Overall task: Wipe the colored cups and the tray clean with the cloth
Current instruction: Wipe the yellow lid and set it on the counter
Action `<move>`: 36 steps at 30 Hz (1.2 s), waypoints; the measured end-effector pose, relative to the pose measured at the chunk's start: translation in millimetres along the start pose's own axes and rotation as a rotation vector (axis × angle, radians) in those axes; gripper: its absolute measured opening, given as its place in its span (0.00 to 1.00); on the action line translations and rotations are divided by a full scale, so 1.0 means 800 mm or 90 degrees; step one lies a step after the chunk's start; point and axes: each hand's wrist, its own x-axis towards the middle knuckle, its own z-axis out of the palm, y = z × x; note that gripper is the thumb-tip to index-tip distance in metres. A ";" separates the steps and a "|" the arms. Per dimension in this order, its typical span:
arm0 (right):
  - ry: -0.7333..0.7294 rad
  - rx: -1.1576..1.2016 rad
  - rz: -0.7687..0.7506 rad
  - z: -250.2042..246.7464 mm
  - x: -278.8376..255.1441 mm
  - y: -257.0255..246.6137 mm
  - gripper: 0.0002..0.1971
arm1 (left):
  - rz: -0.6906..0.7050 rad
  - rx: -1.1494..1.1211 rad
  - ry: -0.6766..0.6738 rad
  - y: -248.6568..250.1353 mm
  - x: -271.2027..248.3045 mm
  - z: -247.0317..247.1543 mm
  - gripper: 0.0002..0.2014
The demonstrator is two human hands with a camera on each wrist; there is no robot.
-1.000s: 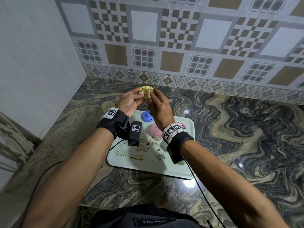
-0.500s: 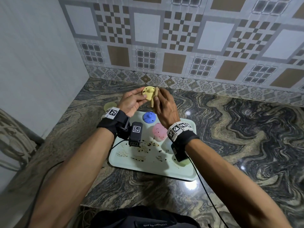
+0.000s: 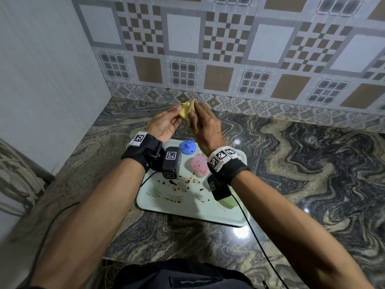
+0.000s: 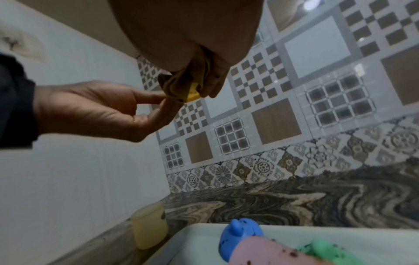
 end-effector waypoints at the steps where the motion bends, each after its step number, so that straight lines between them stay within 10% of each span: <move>1: 0.002 -0.005 -0.007 0.001 0.001 -0.001 0.18 | -0.011 -0.002 -0.018 0.002 -0.003 0.003 0.12; 23: -0.071 0.039 -0.087 0.020 -0.005 -0.011 0.19 | -0.030 0.195 -0.131 0.060 -0.027 -0.036 0.16; 29: -0.019 0.034 -0.058 0.024 -0.007 -0.015 0.17 | 0.043 0.128 0.031 0.039 -0.021 -0.024 0.15; 36: 0.012 0.023 -0.066 0.018 -0.001 -0.011 0.16 | 0.048 0.165 0.007 0.024 -0.028 -0.009 0.20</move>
